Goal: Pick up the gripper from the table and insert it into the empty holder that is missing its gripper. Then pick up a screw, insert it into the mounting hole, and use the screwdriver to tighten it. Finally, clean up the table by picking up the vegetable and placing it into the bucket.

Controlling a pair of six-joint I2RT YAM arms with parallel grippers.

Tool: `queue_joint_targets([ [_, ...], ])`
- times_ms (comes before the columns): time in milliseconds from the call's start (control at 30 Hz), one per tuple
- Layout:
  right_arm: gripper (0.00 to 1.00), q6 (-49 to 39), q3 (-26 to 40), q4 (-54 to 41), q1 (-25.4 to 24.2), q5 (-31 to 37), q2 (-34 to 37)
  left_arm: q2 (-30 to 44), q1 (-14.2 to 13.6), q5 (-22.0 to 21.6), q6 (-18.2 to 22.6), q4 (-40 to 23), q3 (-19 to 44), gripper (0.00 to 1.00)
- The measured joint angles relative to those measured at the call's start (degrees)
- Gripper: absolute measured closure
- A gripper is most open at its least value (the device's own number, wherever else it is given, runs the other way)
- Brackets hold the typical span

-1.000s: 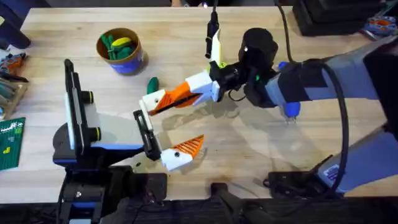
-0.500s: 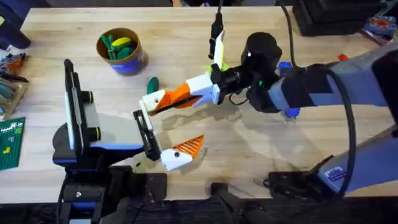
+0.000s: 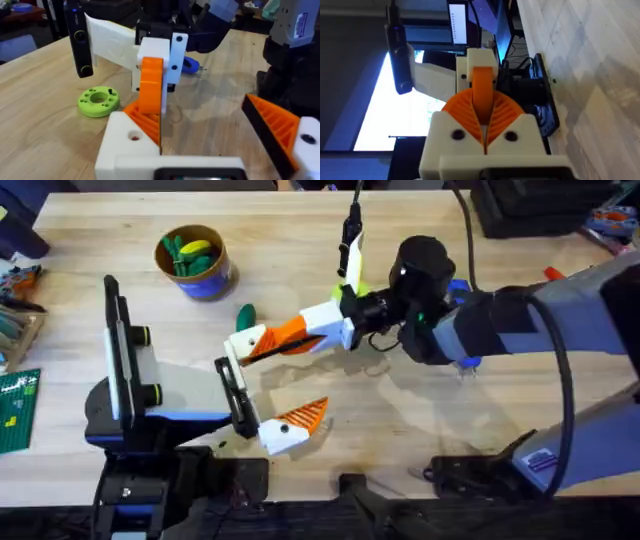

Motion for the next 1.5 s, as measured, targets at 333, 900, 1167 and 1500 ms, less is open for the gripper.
queue_joint_targets([
  [333,0.988,0.1,0.0,-1.6,0.0,0.0,-0.3,0.0,0.0,0.0,-0.4,0.0,0.0,0.015],
  [900,0.988,-0.3,0.0,-2.0,0.0,-0.5,-0.6,0.0,0.0,0.2,-0.4,-0.1,0.0,0.015],
  [1167,0.988,-0.9,0.0,-2.1,0.0,-0.5,-0.6,0.0,0.0,0.2,-0.4,-0.1,0.0,0.015],
  [1500,0.167,-1.3,0.0,-2.9,0.3,-0.4,-0.6,0.0,0.0,0.4,0.1,-0.1,0.0,0.015],
])
